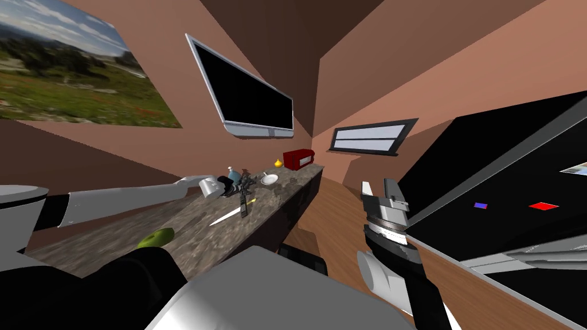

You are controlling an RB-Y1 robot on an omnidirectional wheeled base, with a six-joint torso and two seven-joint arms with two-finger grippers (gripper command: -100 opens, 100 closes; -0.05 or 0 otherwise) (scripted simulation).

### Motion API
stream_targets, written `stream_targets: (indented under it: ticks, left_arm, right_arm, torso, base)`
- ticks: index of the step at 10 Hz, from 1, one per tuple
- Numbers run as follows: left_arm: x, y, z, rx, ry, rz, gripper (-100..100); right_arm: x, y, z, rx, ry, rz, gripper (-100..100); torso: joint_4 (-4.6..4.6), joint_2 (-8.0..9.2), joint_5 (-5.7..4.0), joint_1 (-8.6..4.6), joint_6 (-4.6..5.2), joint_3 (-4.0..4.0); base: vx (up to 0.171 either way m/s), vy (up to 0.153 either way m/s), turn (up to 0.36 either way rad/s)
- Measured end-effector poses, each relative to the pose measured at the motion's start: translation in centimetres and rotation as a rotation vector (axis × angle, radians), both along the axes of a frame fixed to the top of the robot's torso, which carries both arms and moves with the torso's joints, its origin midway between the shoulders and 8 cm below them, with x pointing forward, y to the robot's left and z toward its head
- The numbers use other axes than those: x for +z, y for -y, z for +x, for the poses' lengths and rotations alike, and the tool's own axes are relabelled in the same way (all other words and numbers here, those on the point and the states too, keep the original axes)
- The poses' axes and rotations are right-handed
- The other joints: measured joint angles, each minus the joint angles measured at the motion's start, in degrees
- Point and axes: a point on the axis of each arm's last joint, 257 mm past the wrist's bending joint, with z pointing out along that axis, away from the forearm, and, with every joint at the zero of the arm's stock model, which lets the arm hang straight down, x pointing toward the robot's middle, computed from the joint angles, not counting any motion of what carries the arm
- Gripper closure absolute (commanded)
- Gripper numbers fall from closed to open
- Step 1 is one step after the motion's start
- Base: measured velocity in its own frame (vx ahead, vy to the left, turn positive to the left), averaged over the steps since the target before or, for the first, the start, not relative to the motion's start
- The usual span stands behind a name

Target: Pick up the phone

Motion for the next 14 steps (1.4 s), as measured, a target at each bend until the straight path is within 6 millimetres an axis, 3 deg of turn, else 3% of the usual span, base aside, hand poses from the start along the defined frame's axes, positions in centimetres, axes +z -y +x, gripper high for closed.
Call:
stream_targets:
  ticks: [3,7,8,9,12,13,14]
  left_arm:
    - [-5.2,0.7,-5.3,0.036,-0.120,-0.052,-100]
    - [-8.3,2.2,-9.0,0.059,-0.208,-0.098,-100]
    - [-8.4,2.2,-9.0,0.059,-0.208,-0.099,0]
    - [-8.4,2.2,-9.0,0.059,-0.208,-0.099,-100]
    - [-10.0,1.2,-10.3,0.077,-0.205,-0.101,-100]
    - [-10.1,1.2,-10.4,0.077,-0.205,-0.101,100]
    - [-10.1,1.2,-10.4,0.077,-0.205,-0.101,100]
  right_arm:
    - [0.0,0.0,0.0,0.000,0.000,0.000,0]
    - [0.0,0.0,0.0,0.000,0.000,0.000,0]
    - [0.0,0.0,0.0,0.000,0.000,0.000,0]
    - [0.0,0.0,0.0,0.000,0.000,0.000,0]
    - [0.0,0.0,0.0,0.000,0.000,0.000,0]
    - [0.0,0.0,0.0,0.000,0.000,0.000,0]
    - [0.0,0.0,0.0,0.000,0.000,0.000,0]
  torso:
    - [-0.02,-0.09,0.00,-0.08,0.01,-0.05]
    - [0.01,0.03,-0.02,-0.03,-0.01,0.01]
    - [0.02,0.08,-0.02,-0.01,-0.01,0.05]
    - [0.03,0.13,-0.01,0.01,-0.01,0.08]
    - [0.02,0.07,0.01,0.08,-0.01,0.04]
    - [0.03,0.10,0.00,0.05,-0.01,0.06]
    - [0.04,0.14,-0.01,0.03,-0.01,0.08]
  base:
    - [0.058,-0.026,-0.087]
    - [0.026,-0.010,-0.039]
    - [0.000,0.000,0.000]
    - [0.017,0.001,-0.089]
    - [0.023,0.009,-0.047]
    - [0.000,0.000,0.000]
    - [-0.003,0.005,0.020]
